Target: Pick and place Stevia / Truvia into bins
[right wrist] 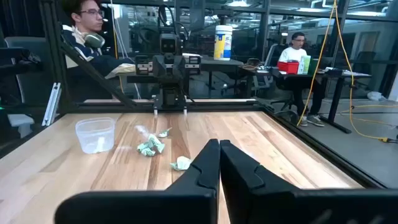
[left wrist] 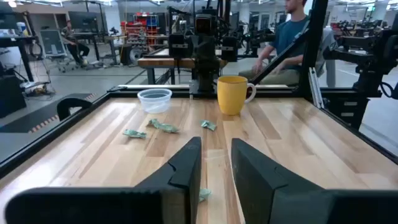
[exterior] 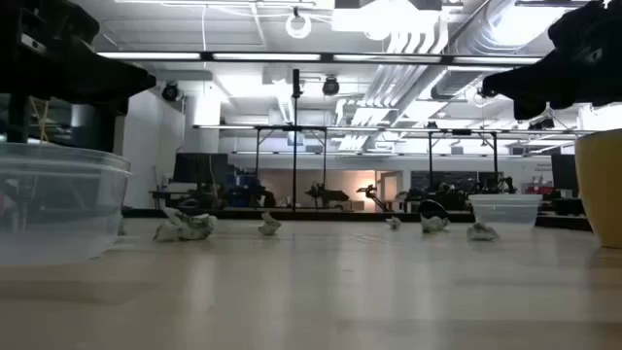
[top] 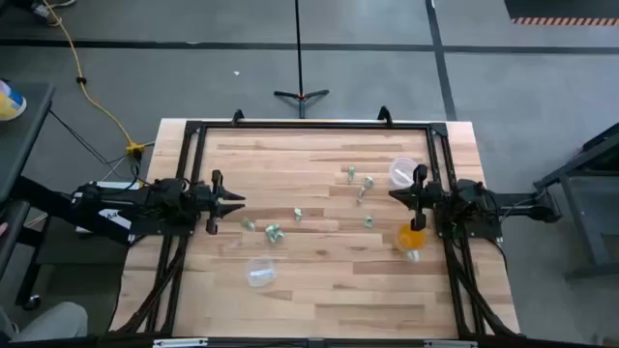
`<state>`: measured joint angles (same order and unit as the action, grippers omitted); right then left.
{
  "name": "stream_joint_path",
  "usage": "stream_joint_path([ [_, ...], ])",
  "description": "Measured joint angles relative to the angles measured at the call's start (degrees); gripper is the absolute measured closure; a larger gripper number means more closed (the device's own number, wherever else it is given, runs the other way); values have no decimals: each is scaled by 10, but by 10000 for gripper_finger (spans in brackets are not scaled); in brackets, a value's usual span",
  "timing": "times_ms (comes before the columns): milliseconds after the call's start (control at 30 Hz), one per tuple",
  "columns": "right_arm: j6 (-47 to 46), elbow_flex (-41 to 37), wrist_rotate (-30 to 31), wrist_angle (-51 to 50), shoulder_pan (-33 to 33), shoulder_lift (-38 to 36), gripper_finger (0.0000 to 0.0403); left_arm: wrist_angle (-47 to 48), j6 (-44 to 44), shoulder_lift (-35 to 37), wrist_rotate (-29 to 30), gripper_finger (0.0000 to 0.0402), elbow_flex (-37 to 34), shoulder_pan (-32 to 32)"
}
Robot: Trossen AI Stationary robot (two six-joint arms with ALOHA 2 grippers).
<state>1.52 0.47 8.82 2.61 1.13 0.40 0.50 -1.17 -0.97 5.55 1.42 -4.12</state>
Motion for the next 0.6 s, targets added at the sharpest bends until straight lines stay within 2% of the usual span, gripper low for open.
stream_joint_path([
  [600,0,0,0,0,0,0,400,0,0,0,0,279,0,0],
])
